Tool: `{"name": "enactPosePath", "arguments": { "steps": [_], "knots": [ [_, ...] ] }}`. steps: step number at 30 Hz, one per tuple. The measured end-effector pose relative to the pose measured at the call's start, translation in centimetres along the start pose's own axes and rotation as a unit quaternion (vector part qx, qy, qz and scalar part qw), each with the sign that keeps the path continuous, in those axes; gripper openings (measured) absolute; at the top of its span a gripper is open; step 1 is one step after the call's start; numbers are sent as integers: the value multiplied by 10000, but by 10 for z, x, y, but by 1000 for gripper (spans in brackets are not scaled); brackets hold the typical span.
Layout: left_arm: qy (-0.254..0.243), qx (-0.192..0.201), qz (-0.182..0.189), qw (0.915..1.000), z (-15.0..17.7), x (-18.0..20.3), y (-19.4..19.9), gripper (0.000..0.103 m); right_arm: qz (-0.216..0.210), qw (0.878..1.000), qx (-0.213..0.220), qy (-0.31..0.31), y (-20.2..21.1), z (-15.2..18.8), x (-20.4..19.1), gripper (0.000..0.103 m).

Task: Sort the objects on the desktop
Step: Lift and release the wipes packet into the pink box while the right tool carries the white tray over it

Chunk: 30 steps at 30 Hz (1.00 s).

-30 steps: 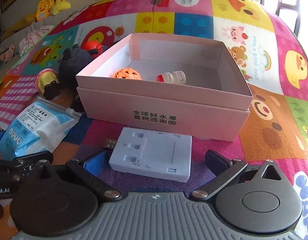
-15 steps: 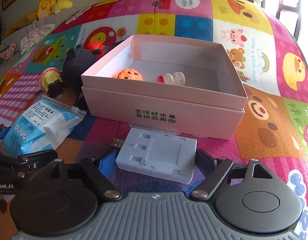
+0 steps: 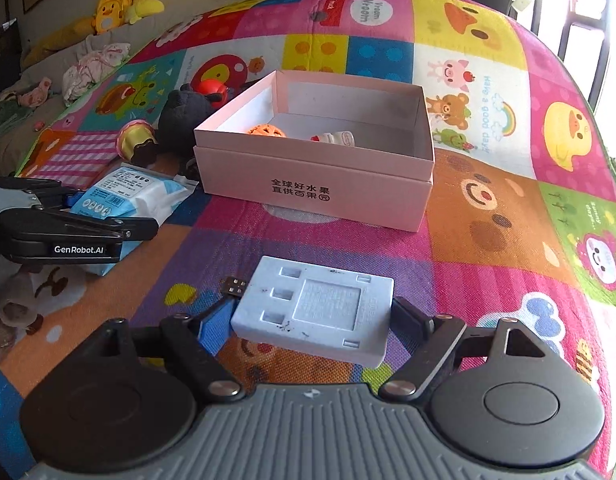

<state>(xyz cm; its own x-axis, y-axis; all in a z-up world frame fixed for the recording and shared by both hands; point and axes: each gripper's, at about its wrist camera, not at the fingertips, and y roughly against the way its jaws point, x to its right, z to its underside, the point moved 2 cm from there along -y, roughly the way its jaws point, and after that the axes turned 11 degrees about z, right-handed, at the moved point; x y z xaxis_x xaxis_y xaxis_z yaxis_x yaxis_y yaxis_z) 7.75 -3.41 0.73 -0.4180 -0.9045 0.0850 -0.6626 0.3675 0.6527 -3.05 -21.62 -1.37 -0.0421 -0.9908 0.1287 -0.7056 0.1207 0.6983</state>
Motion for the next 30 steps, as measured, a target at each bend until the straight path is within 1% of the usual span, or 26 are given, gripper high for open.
{"name": "enactPosePath", "arguments": {
  "steps": [2,3,6,9,11,12,14,16,18,19,20,21,22,24,27,30],
  "knots": [
    [-28,86,144,9999,-4,6,14,60,55,10000,70,29,11,1,4,83],
    [-54,182,237,9995,-8,9,23,60,74,9998,173,49,19,-1,6,83],
    [-192,672,470,9965,-37,22,54,60,180,9969,763,42,52,-16,17,83],
    [-419,1238,596,9896,-79,39,78,60,409,9869,1559,-102,86,-44,30,83],
    [-535,1489,658,9852,-108,48,83,60,643,9763,2061,-180,102,-64,39,83],
    [-549,1553,750,9835,-121,52,82,60,748,9716,2232,-235,107,-74,43,83],
    [-557,1675,923,9800,-148,60,74,60,902,9657,2412,-348,110,-90,52,83],
    [-602,1814,1060,9758,-170,65,59,60,986,9639,2446,-362,105,-103,59,83],
    [-601,1819,1141,9748,-189,67,37,63,1076,9650,2367,-354,94,-113,62,83],
    [-569,1742,1140,9764,-195,66,25,70,1097,9663,2304,-333,86,-116,64,83],
    [-509,1636,1168,9783,-199,62,14,84,1116,9676,2241,-325,78,-119,64,83],
    [-414,1578,1189,9794,-199,56,6,91,1133,9690,2173,-330,70,-121,65,83],
    [-290,1578,1177,9800,-195,47,1,98,1137,9705,2099,-346,61,-123,67,83],
    [-89,1541,1168,9811,-183,27,-6,98,1098,9740,1937,-415,40,-127,69,83],
    [262,1588,1043,9814,-153,-3,-7,98,1026,9783,1740,-466,6,-136,68,83],
    [356,1502,944,9835,-117,-19,-8,99,870,9812,1596,-649,-26,-155,63,83]
  ]
}}
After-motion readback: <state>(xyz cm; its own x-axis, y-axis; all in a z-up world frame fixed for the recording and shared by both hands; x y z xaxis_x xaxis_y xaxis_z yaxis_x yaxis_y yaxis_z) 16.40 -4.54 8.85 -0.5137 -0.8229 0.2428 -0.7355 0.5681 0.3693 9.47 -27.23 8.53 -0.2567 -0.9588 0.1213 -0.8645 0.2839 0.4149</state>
